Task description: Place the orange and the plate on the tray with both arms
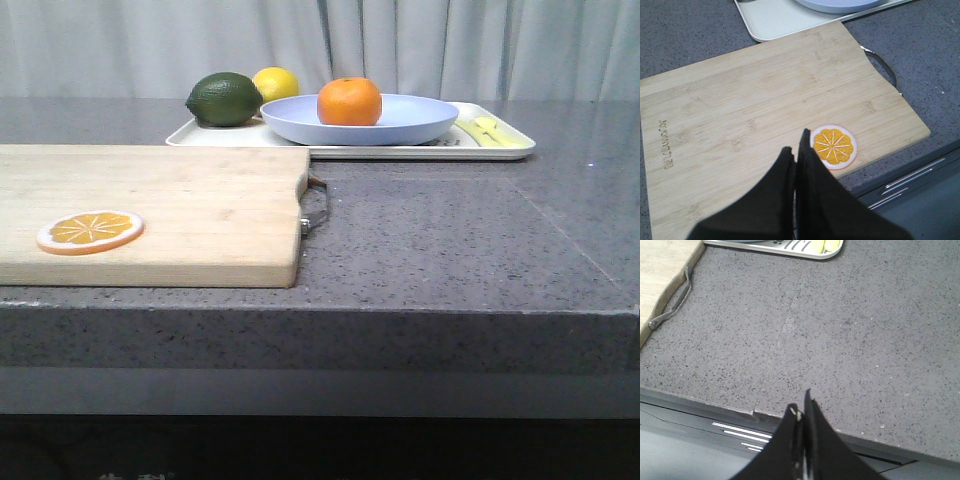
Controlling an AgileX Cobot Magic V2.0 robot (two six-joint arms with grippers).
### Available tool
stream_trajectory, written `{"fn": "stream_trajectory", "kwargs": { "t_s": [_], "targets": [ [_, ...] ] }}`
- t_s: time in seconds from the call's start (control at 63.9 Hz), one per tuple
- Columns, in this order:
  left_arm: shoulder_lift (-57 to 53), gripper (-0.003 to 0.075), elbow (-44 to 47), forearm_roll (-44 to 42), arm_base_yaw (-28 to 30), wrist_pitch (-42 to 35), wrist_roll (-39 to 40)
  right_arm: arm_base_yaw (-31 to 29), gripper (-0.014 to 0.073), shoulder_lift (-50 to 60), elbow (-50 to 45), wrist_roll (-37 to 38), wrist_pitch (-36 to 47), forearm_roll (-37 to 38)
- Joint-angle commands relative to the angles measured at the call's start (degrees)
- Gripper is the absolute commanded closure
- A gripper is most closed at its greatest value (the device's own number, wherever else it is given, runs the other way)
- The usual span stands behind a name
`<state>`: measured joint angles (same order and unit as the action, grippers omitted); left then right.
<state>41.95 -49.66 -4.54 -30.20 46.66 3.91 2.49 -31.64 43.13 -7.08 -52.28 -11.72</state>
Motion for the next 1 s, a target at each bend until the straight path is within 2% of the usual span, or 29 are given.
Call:
{"fn": "stream_trajectory", "kwargs": {
  "t_s": [0.0, 0.235, 0.345, 0.548, 0.658, 0.83, 0.987],
  "targets": [
    [-0.2, 0.0738, -1.3, 0.2, 0.1, -3.6, 0.4, 0.0, 0.0662, -0.2, 1.6, 0.2, 3.7, -0.9],
    [-1.3, 0.0738, -0.8, 0.5, 0.0, -4.7, 0.4, 0.0, 0.0662, -0.2, 1.6, 0.2, 3.7, -0.9],
    [-5.9, 0.0738, 2.7, 1.3, 4.3, -9.6, 0.4, 0.0, 0.0662, -0.2, 1.6, 0.2, 3.6, -0.9],
    [-20.6, 0.0738, 15.9, -0.8, 16.9, -21.0, -0.2, 0.0, 0.0662, -0.2, 1.6, 0.2, 3.7, -0.9],
    [-28.3, 0.0738, 25.8, -0.3, 21.9, -31.5, -0.2, 0.0, 0.0662, -0.2, 1.6, 0.2, 3.7, -0.9],
    [-37.7, 0.0738, 39.2, 5.0, 26.3, -42.0, -0.2, 0.0, 0.0662, -0.2, 1.6, 0.2, 3.7, -0.9],
    [-42.0, 0.0738, 44.8, 6.6, 27.9, -44.9, -0.2, 0.0, 0.0662, -0.2, 1.6, 0.2, 3.7, -0.9]
  ]
}}
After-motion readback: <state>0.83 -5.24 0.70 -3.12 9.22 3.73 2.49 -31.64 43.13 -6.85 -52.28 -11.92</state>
